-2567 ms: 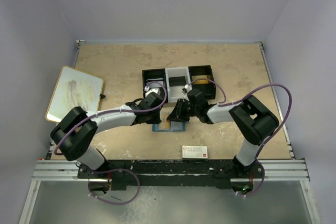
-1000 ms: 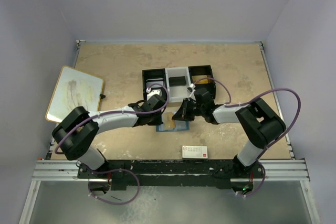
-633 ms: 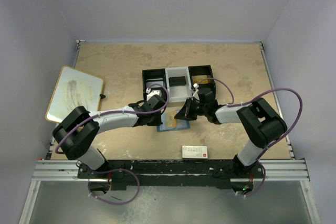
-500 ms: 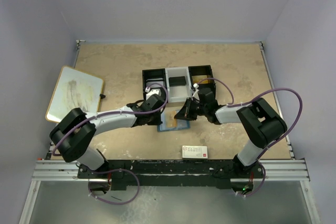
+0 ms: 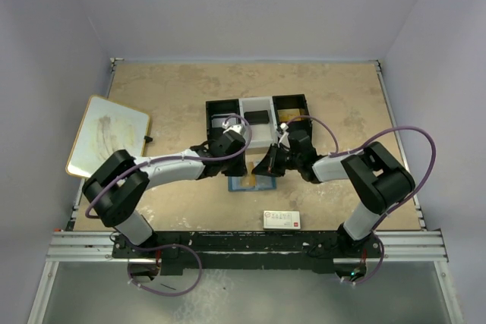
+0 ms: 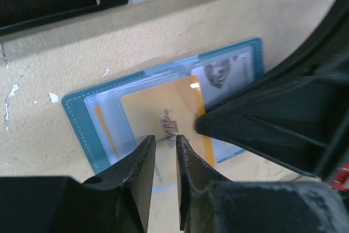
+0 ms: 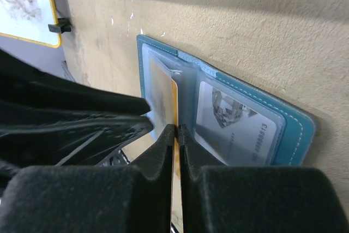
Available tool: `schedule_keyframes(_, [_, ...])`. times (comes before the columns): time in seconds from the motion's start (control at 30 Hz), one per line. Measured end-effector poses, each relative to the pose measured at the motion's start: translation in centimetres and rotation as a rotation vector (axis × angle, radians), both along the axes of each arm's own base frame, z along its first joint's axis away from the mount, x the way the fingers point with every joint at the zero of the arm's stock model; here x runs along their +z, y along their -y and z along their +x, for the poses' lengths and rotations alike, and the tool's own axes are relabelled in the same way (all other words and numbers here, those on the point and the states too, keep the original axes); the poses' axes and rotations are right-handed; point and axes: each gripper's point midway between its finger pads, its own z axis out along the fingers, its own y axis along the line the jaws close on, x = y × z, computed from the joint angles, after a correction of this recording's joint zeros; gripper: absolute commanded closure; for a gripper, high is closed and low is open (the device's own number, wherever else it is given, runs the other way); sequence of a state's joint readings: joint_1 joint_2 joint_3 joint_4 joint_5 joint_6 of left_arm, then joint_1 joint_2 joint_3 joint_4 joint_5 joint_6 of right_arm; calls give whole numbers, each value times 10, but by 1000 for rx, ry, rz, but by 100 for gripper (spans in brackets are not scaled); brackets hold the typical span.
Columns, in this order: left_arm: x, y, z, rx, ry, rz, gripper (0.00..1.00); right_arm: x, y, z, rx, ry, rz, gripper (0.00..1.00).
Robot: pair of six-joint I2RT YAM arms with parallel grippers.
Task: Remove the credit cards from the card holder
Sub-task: Remove the credit card from the card holder.
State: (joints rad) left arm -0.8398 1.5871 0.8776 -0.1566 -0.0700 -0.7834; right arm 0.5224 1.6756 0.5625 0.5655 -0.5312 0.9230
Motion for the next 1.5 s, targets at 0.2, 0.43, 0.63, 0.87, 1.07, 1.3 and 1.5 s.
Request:
schedule_keyframes(0.2, [-18, -6, -4, -5, -30, 53, 87, -1, -2, -3, -3, -17, 28, 86])
schedule_keyframes(0.43, [-19, -11, -4, 11, -14, 74, 89, 0, -3, -4, -10, -23, 46, 82])
schedule_keyframes(0.63, [-20, -15, -4, 19, -10, 87, 90, 0, -3, -5, -10, -26, 53, 95])
schedule_keyframes(0.87, [-22, -19, -4, 30, 0, 116, 91, 0, -1, -6, -15, -32, 51, 95])
schedule_keyframes(1.07, [-22, -20, -3, 36, 7, 127, 92, 5, 3, -3, -33, -20, 45, 93])
schedule_keyframes(1.3, [-22, -22, -3, 33, 13, 150, 93, 6, 5, -2, -37, -15, 53, 96])
schedule_keyframes(1.5, [-22, -21, -4, 31, 14, 155, 94, 6, 5, -3, -32, -17, 56, 84])
